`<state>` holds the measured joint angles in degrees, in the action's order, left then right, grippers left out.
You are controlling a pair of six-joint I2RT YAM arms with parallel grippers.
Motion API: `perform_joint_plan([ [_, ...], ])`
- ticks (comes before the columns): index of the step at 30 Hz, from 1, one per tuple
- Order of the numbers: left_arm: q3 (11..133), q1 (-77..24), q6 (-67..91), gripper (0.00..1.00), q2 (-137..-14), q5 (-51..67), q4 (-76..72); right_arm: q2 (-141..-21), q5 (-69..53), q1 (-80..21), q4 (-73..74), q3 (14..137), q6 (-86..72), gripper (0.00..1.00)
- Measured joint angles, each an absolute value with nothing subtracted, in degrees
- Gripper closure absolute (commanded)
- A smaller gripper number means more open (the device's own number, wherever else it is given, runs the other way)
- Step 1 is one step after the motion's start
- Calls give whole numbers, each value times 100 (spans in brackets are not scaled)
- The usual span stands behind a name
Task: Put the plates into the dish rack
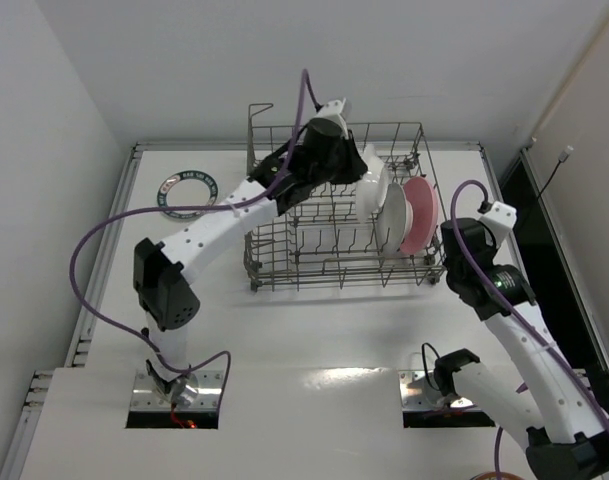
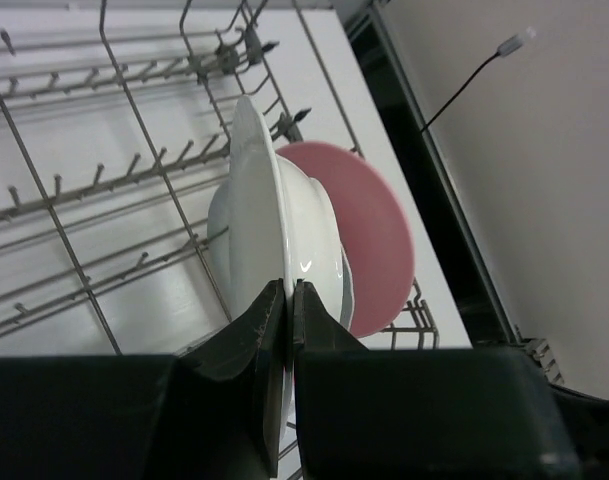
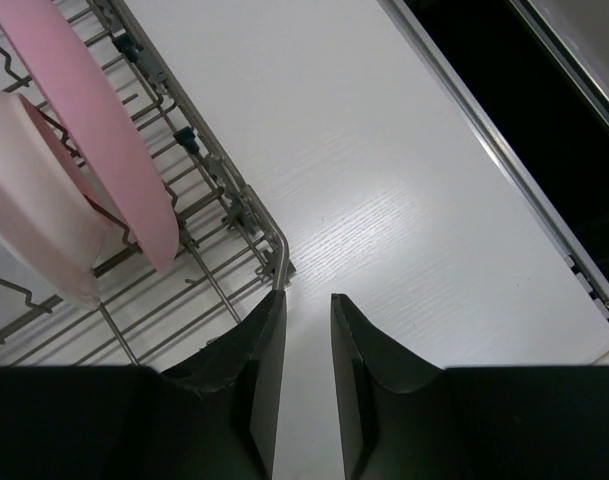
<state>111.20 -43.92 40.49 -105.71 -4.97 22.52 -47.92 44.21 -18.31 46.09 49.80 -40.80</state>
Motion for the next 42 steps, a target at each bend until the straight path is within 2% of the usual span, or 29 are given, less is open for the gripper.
perform_joint_plan([
  [5, 11120, -4672, 4274, 100, -10949, -814, 2261, -4525, 4265, -1747, 4598, 4960, -4062, 78],
  [16, 11019, -5118, 4727, 100, -10967, -1820, 1769, -4495, 3903, -1723, 4552, 4952, -4012, 79],
  [30, 10363, -5297, 5249, 100, -11072, -2587, 1765, -4493, 3741, -1695, 4510, 4882, -3894, 79],
  [39, 10460, -5566, 5450, 100, -11257, -2912, 1826, -4508, 3575, -1695, 4510, 4845, -3835, 79],
  [42, 10827, -5575, 5435, 88, -11537, -3030, 1951, -4530, 3522, -1695, 4508, 4845, -3795, 77],
])
